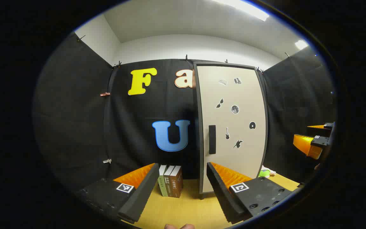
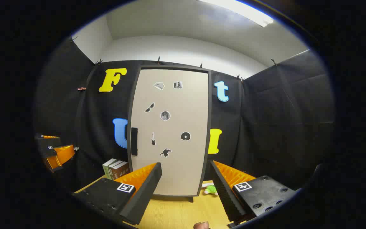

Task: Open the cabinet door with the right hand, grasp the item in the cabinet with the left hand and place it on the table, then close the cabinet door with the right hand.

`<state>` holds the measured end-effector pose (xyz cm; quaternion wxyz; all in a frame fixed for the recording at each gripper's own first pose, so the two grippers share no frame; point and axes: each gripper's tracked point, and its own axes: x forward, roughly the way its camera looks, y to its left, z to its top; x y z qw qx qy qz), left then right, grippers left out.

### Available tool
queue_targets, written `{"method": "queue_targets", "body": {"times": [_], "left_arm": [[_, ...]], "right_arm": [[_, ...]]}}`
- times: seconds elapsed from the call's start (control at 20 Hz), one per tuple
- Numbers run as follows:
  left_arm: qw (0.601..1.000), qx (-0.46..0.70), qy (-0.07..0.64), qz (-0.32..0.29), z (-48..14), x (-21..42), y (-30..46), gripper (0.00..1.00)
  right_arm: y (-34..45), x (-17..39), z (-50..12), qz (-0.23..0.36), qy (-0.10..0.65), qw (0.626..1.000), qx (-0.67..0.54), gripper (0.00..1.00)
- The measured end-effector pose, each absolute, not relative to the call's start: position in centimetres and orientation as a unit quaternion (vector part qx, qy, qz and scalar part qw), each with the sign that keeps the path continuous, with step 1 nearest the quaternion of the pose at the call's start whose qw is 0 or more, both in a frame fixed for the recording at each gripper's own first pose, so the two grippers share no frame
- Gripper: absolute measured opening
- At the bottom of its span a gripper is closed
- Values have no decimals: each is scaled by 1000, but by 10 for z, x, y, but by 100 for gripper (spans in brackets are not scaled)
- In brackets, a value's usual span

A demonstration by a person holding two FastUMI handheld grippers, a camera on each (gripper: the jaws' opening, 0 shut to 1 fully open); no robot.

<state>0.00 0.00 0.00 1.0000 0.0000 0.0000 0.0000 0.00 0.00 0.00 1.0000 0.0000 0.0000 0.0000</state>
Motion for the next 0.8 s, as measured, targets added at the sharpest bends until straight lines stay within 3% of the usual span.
{"method": "queue_targets", "body": {"times": [0.8], "left_arm": [[1000, 0, -2, -2, 0, -7, 11, 94]], "right_arm": [[5, -9, 3, -8, -2, 1000, -3, 98]]}}
